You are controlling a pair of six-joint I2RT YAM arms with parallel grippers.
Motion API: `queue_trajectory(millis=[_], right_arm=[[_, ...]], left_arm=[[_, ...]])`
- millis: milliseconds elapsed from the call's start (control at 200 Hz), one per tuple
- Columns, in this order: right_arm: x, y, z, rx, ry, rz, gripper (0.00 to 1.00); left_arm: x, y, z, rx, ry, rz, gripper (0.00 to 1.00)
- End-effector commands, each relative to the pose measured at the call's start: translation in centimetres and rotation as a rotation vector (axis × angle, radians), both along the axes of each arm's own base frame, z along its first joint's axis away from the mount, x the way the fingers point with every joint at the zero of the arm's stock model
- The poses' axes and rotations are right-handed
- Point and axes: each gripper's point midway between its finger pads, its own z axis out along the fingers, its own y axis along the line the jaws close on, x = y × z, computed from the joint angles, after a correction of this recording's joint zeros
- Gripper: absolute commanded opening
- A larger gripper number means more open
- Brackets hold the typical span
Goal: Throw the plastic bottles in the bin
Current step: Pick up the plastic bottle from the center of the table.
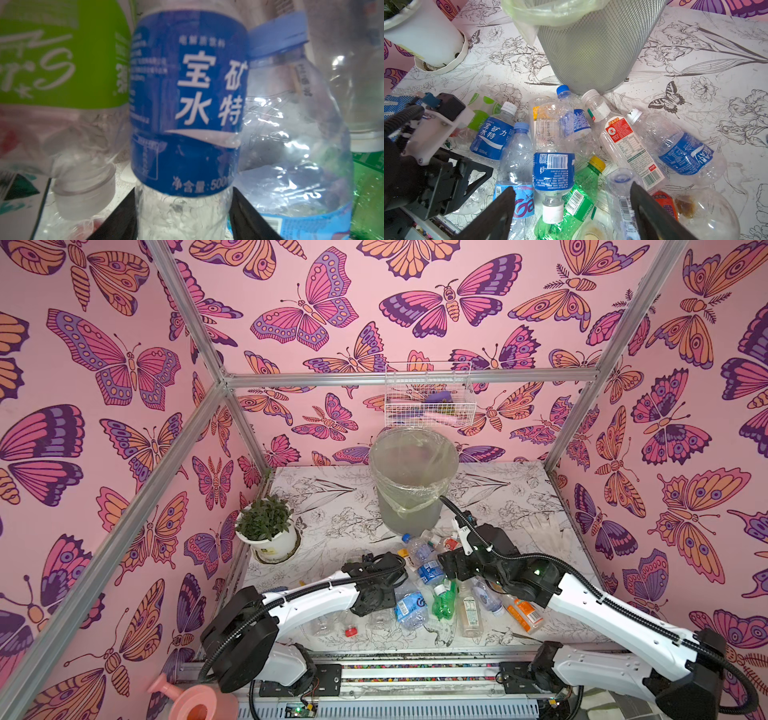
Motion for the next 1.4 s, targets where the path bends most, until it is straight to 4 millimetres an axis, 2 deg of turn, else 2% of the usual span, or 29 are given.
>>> queue_trajectory(millis=[0,170,290,436,636,906,936,1097,1242,1397], right_arm=[[0.2,-0.7,0.3,0.003,-0.016,-0.034,0.88],[0.2,-1.0,0.2,0.002,-0.020,-0.040,0.88],[0.2,-1.2,0.4,0.006,-0.025,-0.049,0.89],[0.2,-1.5,0.7,0.012,-0.034,-0.056,0.88],[0.2,-1.7,1.5,0.028,-0.045,-0.061,0.88],[0.0,-2.1,3.6,0.065,-0.087,-0.063,0.88],[-0.1,-2.2,3.8,0.064,-0.093,-0.064,0.88],[-0.3,-2.8,4.6,0.067,-0.116,-0.074,0.88],[-0.6,-3.4,4.7,0.071,-0.123,-0.085,0.88],[-0.8,-3.8,4.7,0.077,-0.126,-0.094,0.88]], left_arm=[[-0.3,0.7,-1.0,0.042,0.021,0.039,0.67],[-0.3,0.5,-1.8,0.049,0.040,0.030,0.67],[-0.2,0.3,-1.8,0.043,0.036,0.022,0.57],[0.1,0.0,-0.8,0.027,0.011,0.006,0.35],[0.7,0.0,2.0,0.021,-0.041,-0.009,0.32],[1.8,0.9,8.5,0.022,-0.173,-0.023,0.30],[2.0,0.9,10.3,-0.007,-0.214,-0.027,0.30],[2.7,1.6,15.1,-0.002,-0.312,-0.048,0.29],[3.8,1.9,20.4,0.001,-0.446,-0.091,0.26],[5.4,1.7,27.9,0.000,-0.642,-0.153,0.24]])
